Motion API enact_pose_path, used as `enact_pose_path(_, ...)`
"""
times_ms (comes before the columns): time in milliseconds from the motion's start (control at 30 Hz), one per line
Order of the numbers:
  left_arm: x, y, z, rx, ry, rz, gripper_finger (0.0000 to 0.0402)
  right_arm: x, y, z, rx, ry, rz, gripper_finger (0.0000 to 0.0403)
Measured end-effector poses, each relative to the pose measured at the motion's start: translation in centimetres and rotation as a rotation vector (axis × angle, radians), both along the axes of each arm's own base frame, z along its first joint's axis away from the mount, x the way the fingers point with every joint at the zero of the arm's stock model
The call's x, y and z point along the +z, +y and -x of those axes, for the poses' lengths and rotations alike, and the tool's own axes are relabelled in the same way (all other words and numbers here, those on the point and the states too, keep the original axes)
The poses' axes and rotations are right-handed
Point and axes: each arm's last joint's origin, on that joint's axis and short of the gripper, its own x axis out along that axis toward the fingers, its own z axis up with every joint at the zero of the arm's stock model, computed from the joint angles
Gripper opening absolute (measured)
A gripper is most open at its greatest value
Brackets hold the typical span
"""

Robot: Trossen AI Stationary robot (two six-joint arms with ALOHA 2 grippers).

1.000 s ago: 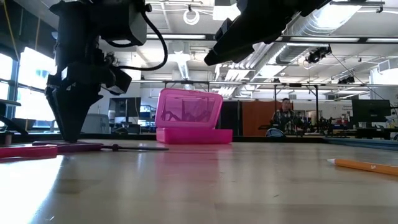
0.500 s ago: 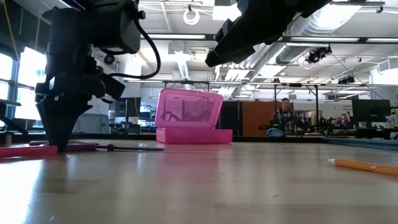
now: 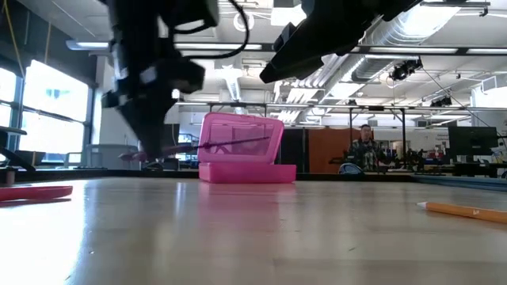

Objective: Pick & place school supplies into a supply box
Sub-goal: Put the violet scissors into the pink supply box

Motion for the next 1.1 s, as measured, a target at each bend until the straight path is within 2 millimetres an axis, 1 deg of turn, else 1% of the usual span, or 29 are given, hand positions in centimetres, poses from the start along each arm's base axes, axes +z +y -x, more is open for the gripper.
enact_pose_path(100, 2.4, 1.5, -1.7, 0.055, -0.078, -0.041, 0.0011, 0.0, 0.0, 0.0, 0.001, 0.0, 0.001, 0.0114)
enact_pose_path(167, 4.1, 3.2, -2.8, 0.102, -0.152, -0.038, 0.002, 0.0, 0.0, 0.0, -0.003, 0.003, -0.005, 0.0114)
enact_pose_path(200, 4.6, 4.1, -3.1, 0.124, -0.162, -0.031, 0.0025, 0.0, 0.0, 0.0, -0.01, 0.012, -0.021, 0.0114)
enact_pose_path(300, 5.2, 6.9, -3.4, 0.198, -0.174, 0.01, 0.0028, -0.5, 0.1, 0.4, -0.018, 0.099, -0.093, 0.0114)
enact_pose_path(400, 5.5, 9.8, -3.5, 0.241, -0.202, -0.01, 0.0018, -1.1, 0.0, 1.1, -0.023, 0.213, -0.117, 0.0114)
enact_pose_path(567, 4.7, 13.8, -4.5, 0.246, -0.276, -0.035, 0.0011, -2.2, -0.5, 2.5, -0.115, 0.403, -0.087, 0.0114)
enact_pose_path(700, 3.5, 16.5, -5.3, 0.214, -0.328, 0.025, 0.0028, -2.8, -0.9, 3.4, -0.185, 0.505, -0.033, 0.0114)
enact_pose_path(800, 2.0, 18.0, -5.5, 0.235, -0.302, 0.025, 0.0035, -2.8, -1.1, 3.8, -0.205, 0.526, 0.004, 0.0114)
enact_pose_path(867, 1.4, 18.8, -5.2, 0.259, -0.279, 0.03, 0.0034, -2.6, -1.2, 3.9, -0.214, 0.522, 0.021, 0.0114)
enact_pose_path(1000, 0.9, 20.2, -5.3, 0.294, -0.301, 0.009, 0.0028, -2.3, -1.3, 4.1, -0.207, 0.512, 0.041, 0.0114)
enact_pose_path(1100, 1.0, 20.9, -5.4, 0.3, -0.334, -0.005, 0.0029, -2.2, -1.3, 4.1, -0.192, 0.502, 0.055, 0.0114)
